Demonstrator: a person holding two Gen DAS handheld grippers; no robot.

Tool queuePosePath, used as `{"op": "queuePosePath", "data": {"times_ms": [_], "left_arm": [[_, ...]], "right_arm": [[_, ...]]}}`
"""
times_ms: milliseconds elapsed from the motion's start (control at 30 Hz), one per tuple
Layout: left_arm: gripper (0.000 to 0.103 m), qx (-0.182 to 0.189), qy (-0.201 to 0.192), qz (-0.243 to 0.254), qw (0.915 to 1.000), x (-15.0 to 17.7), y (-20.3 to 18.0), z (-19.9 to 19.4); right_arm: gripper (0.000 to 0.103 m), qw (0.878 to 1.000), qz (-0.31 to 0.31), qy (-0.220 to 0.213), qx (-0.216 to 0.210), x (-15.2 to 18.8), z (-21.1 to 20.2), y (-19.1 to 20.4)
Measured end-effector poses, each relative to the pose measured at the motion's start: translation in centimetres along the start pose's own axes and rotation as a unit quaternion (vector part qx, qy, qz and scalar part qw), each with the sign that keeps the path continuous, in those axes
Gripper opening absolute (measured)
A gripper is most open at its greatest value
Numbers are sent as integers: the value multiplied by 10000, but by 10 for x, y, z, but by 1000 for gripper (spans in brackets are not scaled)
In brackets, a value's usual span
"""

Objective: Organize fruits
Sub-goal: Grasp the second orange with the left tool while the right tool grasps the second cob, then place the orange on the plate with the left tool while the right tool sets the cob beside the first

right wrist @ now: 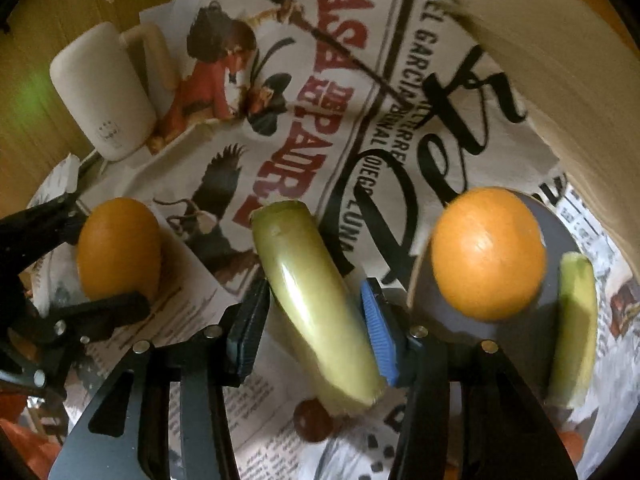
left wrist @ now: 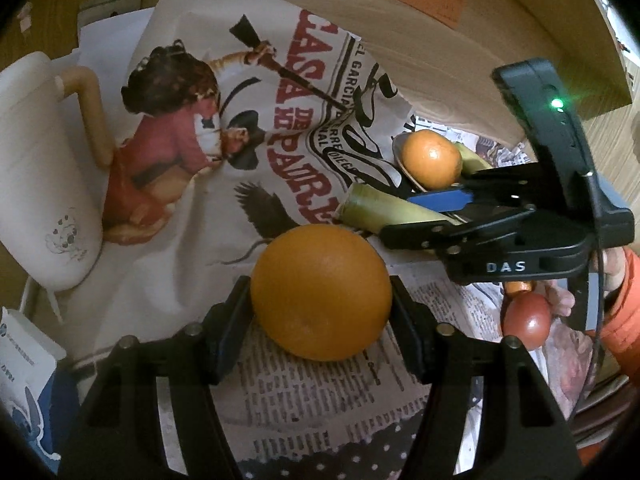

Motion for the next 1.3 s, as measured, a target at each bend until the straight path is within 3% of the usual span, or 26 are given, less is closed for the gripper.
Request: {"op": "queuePosePath", "data": {"times_ms": [267, 333, 600, 867, 1067, 1300], "left_arm": [[65, -34, -18, 29, 10000, -5, -2, 7], [65, -38, -23, 15, 10000, -6, -2, 7], [64, -22, -59, 105, 9999, -11, -13, 0], [65, 92, -300, 200, 9993, -35, -42, -14], [65, 152, -379, 503, 9979, -51, -74, -12], [64, 342, -200, 740, 9965, -59, -109, 10]], "right_arm": [[38, 9997, -120, 211, -43, -10, 13, 2], [33, 10000, -15, 93, -33, -13, 8, 1], [33, 9976, 366, -576, -104, -13, -34, -9], [33, 9887, 572, -1351, 307, -1, -111, -40], [33, 9811, 871, -1608, 632, 21, -143, -71], [33, 9763, 1193, -1618, 802, 40, -148, -105]]}}
Point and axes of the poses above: each gripper's, at about its wrist camera, not at the fingertips, and z roughly the way its jaws point, y to its left, x to its underside, the point moved 5 cm from there along z, roughly the way its jaws point, and after that the axes turned 3 degrees about -z, right-handed, at the moved point
